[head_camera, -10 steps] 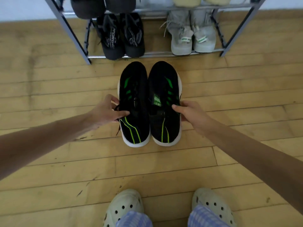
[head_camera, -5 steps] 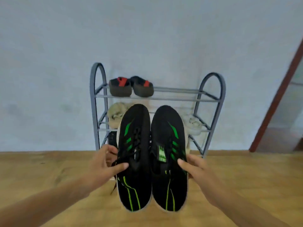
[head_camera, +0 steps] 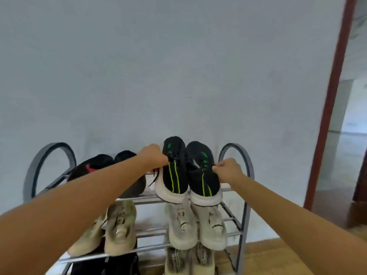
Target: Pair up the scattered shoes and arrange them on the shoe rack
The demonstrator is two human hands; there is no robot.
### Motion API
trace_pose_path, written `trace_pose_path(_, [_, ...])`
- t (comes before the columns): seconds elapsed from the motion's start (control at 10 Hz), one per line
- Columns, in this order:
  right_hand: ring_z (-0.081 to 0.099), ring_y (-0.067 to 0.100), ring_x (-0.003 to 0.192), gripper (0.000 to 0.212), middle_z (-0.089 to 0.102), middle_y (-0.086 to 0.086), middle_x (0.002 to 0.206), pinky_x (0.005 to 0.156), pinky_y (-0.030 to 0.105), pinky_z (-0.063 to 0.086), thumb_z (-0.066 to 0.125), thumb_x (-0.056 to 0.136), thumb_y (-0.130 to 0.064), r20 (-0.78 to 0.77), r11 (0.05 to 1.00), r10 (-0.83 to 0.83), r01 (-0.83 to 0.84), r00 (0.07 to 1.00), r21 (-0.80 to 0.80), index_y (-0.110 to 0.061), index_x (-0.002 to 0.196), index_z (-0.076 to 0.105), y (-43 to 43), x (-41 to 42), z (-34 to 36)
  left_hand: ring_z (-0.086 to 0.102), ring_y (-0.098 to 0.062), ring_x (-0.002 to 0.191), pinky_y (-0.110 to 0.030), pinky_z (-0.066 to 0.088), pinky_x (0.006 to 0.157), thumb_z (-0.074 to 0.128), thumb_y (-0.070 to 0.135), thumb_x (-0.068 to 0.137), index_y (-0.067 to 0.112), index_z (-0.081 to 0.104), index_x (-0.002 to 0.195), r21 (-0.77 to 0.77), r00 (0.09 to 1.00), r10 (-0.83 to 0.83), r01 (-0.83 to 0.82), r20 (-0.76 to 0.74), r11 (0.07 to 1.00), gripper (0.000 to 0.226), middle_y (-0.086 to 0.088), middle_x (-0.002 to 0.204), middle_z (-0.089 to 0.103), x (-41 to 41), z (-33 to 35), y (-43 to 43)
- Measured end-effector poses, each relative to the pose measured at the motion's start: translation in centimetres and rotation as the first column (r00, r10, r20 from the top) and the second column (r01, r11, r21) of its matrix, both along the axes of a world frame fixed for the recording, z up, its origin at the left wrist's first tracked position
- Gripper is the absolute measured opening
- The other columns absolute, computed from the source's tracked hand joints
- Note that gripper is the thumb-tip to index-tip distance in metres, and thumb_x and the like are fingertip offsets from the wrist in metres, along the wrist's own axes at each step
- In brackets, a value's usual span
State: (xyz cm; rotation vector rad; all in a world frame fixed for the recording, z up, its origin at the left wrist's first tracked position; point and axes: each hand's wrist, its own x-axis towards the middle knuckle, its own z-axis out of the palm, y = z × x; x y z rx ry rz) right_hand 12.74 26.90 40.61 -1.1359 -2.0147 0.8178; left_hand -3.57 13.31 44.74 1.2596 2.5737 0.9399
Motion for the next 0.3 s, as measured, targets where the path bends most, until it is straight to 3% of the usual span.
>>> trace_pose_path(0.1, [0.050,0.025,0.056,0.032,0.045,0.012,0.054,0.046,0.029,0.035,0.051,0.085,-0.005,0.236,1.000,0.030,-0.031,0.971,0.004,-0.001,0.054,0.046,3.1,-2.2,-1.4,0.057,-0.026,0.085,-0.029,0.049,0.070,0.047,0.016,0.089,0.002,0.056,0.088,-0.306,0.997,-0.074,0.059,-0.038,0.950,0.016,-0.010,0.087,0.059,-1.0,-2.2,3.3])
trace_pose_path(0.2, [0.064,0.030,0.096,0.027,0.070,0.019,0.100,0.075,0.033,0.050,0.049,0.092,-0.016,0.253,0.994,0.095,-0.105,0.963,0.026,-0.002,0.102,0.070,3.6,-2.4,-0.6,0.042,-0.015,0.059,-0.021,0.033,0.051,0.043,0.013,0.087,0.009,0.039,0.060,-0.313,0.992,-0.127,0.128,0.026,0.941,0.027,-0.003,0.065,0.042,-2.0,-2.3,3.8])
trace_pose_path(0.3, [0.050,0.022,0.125,0.046,0.052,0.002,0.135,0.101,0.033,0.039,0.052,0.094,-0.033,0.092,0.982,0.125,-0.111,0.988,-0.152,-0.025,0.138,0.043,0.2,0.1,1.9,0.055,-0.022,0.104,-0.028,0.047,0.089,0.046,0.020,0.082,0.007,0.056,0.100,-0.230,0.978,-0.142,0.175,0.152,0.957,0.024,-0.006,0.106,0.054,-2.2,-2.7,0.8])
